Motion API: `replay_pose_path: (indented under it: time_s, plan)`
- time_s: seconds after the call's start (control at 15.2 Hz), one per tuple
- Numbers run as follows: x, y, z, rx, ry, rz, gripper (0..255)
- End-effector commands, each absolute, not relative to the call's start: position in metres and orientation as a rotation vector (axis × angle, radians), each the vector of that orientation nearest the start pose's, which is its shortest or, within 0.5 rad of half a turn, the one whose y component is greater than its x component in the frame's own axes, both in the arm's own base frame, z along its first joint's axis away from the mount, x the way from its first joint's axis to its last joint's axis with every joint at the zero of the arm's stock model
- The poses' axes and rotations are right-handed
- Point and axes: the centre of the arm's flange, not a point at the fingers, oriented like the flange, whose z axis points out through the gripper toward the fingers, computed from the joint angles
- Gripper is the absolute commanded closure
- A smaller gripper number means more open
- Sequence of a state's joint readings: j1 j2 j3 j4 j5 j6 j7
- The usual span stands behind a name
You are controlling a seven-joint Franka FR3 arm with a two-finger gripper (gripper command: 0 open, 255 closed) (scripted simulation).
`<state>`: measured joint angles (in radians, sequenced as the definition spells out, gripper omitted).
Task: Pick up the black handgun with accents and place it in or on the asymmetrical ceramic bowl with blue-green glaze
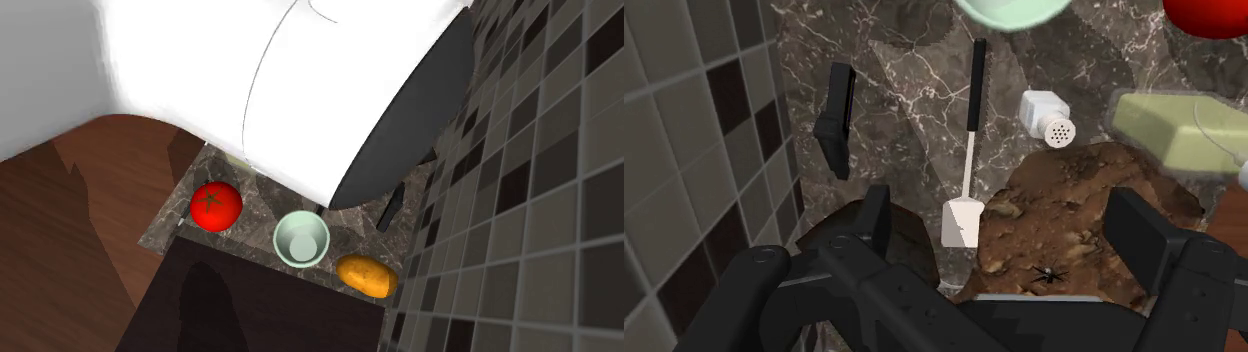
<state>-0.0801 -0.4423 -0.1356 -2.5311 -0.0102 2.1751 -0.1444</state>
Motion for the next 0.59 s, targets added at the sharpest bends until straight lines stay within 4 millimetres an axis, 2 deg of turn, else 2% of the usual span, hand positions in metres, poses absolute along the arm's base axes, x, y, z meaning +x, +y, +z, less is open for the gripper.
replay_pose_path:
  time_s: [0.0, 0.53]
  plan:
    - [0.411, -0.103, 0.412, -3.102, 0.112, -0.143, 0]
    - [0.445, -0.154, 0.326, -3.094, 0.215, -0.144, 0]
